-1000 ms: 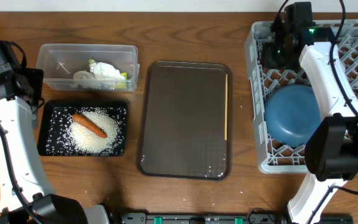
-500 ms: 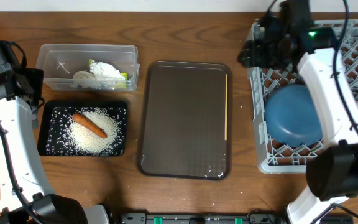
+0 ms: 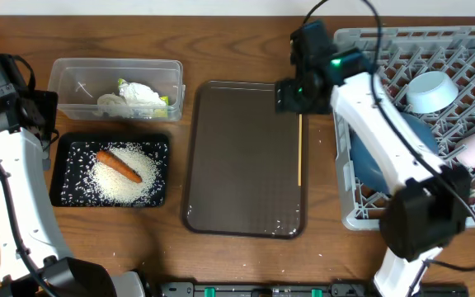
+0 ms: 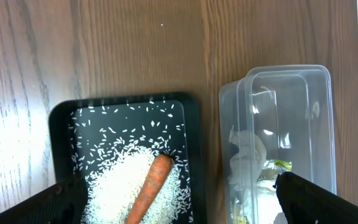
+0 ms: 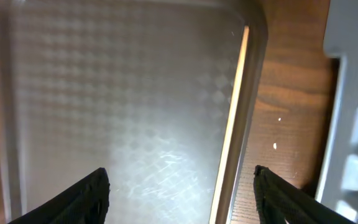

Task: Sort waste into correct bins and load items into the dishwasher rack
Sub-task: 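Move the right gripper back to the remaining chopstick on the brown tray, then lower the right gripper and grasp the remaining wooden chopstick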

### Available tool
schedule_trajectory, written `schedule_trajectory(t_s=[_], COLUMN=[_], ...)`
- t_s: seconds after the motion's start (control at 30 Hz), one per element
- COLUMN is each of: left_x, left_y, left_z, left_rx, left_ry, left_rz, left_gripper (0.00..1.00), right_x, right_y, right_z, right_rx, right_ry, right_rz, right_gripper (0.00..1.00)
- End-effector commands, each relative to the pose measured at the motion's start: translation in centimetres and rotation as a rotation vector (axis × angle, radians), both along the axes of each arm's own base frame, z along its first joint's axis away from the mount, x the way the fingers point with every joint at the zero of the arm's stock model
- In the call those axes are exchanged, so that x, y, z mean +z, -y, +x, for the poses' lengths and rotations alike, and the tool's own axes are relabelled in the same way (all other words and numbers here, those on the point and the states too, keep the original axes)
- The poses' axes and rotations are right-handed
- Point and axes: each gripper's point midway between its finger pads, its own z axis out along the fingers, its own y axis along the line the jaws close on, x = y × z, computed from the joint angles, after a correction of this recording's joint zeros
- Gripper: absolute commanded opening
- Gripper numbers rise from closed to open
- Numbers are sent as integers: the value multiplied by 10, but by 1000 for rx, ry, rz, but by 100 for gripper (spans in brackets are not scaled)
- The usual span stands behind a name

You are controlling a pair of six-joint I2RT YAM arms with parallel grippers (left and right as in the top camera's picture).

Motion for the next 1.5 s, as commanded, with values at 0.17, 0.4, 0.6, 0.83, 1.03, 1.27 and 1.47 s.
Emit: schedule_trajectory(t_s=[0.17,0.4,0.6,0.83,1.03,1.27,1.47], left_x=[-2,-2,-2,-2,-2,-2,-2], left_y=[-2,-2,-2,-2,-2,-2,-2], left_z=[-1,-1,-1,-1,-1,-1,-1], left_rx=[1,1,1,1,1,1,1], left_ry=[-12,-12,-12,-12,-12,-12,-12], left_rz=[2,2,2,2,2,2,2], left_gripper=[99,99,99,99,99,99,99], right_x=[-66,-97,-105,-111,-125,-133,-143], right_y=[2,2,3,3,4,7,2], right_z=[-4,-4,-6,-6,-9,-14,-19], right_rx=[-45,-44,-44,-52,-69,-69,-74], right_ry=[-128,-180,-195,-193,-191,-204,-199], right_rz=[-91,-116,-123,-120,-115,-123,-118], right_gripper=[69,69,69,69,68,67,42])
